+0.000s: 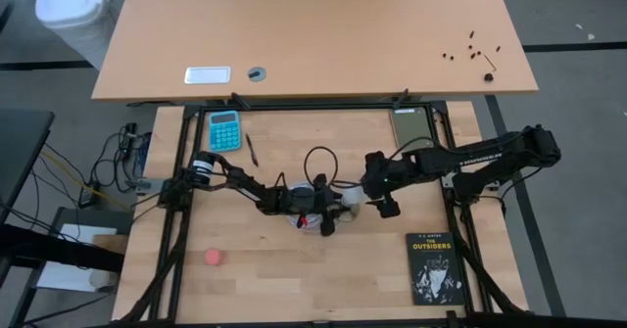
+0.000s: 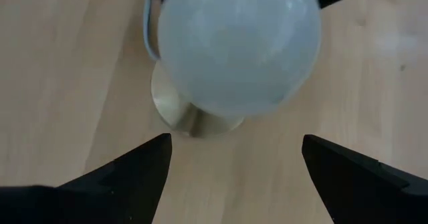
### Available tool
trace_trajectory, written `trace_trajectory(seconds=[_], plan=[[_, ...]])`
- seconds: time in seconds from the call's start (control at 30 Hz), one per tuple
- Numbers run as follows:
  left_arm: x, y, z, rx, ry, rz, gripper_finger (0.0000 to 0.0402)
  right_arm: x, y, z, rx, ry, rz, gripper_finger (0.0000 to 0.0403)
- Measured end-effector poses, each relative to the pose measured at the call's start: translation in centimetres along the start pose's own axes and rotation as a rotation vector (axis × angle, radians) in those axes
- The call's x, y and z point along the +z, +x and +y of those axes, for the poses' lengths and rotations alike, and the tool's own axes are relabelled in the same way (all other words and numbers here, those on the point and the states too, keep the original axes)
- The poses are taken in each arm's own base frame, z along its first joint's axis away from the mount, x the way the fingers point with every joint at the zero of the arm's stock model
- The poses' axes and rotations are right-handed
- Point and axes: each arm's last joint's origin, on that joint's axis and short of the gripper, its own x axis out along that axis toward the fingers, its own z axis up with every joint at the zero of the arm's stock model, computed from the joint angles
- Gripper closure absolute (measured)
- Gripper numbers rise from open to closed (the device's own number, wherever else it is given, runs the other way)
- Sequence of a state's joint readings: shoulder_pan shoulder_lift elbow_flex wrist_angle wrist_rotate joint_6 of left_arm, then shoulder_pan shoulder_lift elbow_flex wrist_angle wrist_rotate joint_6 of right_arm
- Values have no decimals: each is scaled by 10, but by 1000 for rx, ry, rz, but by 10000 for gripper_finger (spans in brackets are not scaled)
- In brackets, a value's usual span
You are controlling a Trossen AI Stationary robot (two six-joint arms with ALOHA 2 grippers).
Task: Screw lightbulb
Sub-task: Insert the white lightbulb into the desk lamp
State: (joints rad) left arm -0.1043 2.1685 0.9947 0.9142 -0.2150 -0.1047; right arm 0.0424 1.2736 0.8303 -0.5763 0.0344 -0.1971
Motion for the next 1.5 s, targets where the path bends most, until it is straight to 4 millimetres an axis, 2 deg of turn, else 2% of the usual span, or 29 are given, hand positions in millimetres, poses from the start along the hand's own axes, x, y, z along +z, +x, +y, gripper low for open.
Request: trace_trajectory(seconds=[0.43,0.63,0.83,1.13,1.37,1.5], plan=[[-1,0,-4,-163,59,16,219,-1,-3,20,-4,-198,54,57],[0,0,-2,-244,69,17,219,19,-14,23,-8,-244,157,57],[-1,0,-3,-283,70,19,219,42,-11,30,-1,-377,248,58],[-1,-1,-5,-371,69,26,219,58,2,41,-12,-471,286,48],[-1,-1,-7,-416,73,29,219,65,1,55,5,-539,257,10],[-1,-1,-7,-419,87,27,219,67,0,63,11,-574,236,8]])
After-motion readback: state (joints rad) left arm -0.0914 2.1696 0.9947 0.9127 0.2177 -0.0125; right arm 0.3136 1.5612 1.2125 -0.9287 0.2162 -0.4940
